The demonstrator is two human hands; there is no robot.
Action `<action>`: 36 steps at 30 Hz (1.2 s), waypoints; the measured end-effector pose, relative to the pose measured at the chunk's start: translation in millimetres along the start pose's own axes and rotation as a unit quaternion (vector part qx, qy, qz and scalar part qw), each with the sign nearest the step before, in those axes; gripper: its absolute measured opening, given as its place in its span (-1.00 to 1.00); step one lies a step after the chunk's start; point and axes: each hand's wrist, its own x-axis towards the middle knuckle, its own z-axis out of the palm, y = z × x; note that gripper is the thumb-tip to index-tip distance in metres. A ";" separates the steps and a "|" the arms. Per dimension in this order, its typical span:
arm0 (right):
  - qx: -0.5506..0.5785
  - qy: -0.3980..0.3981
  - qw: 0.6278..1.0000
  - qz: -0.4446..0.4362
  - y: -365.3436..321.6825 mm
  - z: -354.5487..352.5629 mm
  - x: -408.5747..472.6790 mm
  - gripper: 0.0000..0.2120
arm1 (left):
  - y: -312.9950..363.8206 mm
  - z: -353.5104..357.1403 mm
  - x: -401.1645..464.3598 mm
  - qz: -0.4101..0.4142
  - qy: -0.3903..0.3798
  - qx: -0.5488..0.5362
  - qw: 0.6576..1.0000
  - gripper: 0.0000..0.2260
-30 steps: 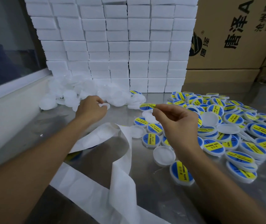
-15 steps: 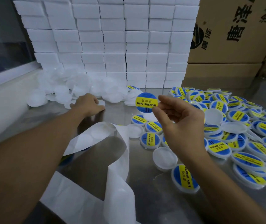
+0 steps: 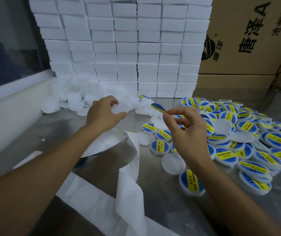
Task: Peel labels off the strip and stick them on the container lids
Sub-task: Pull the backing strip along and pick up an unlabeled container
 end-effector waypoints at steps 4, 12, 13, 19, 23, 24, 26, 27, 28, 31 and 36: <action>0.028 -0.007 0.998 0.049 -4.0 0.2 -2.1 -0.93 | 20.8 -16.4 -34.9 0.069 0.061 -0.029 0.995 -0.64; 0.127 -0.101 0.978 0.132 -16.2 10.2 -11.2 -0.62 | 41.8 -32.1 -98.9 0.240 0.153 -0.006 0.958 -0.56; 0.134 -0.106 0.977 0.128 -17.5 11.7 -12.8 -0.61 | 41.6 -30.8 -103.1 0.253 0.155 0.001 0.955 -0.56; 0.152 -0.111 0.977 0.102 -17.5 16.1 -17.1 -0.58 | 35.3 -25.5 -115.1 0.260 0.129 -0.051 0.956 -0.54; 0.145 -0.112 0.978 0.100 -17.3 16.4 -17.1 -0.59 | 35.6 -28.1 -117.1 0.049 0.065 -0.294 0.952 -0.53; 0.144 -0.113 0.978 0.099 -17.0 16.4 -17.0 -0.60 | 35.7 -28.6 -116.2 -0.022 0.037 -0.377 0.925 -0.57; 0.140 -0.112 0.979 0.096 -16.4 16.7 -17.0 -0.61 | 34.8 -28.5 -113.9 -0.125 -0.020 -0.509 0.851 -0.63; 0.138 -0.113 0.979 0.096 -16.3 16.9 -17.1 -0.61 | 34.2 -28.7 -113.2 -0.151 -0.046 -0.555 0.817 -0.64; 0.136 -0.113 0.980 0.095 -16.0 17.2 -17.1 -0.62 | 33.9 -28.8 -112.8 -0.167 -0.065 -0.585 0.791 -0.64; 0.130 -0.108 0.981 0.091 -14.5 17.5 -16.8 -0.62 | 34.2 -28.0 -113.8 -0.184 -0.086 -0.618 0.760 -0.65; 0.126 -0.099 0.983 0.090 -14.6 17.9 -18.0 -0.66 | 34.6 -27.0 -114.8 -0.179 -0.081 -0.639 0.744 -0.79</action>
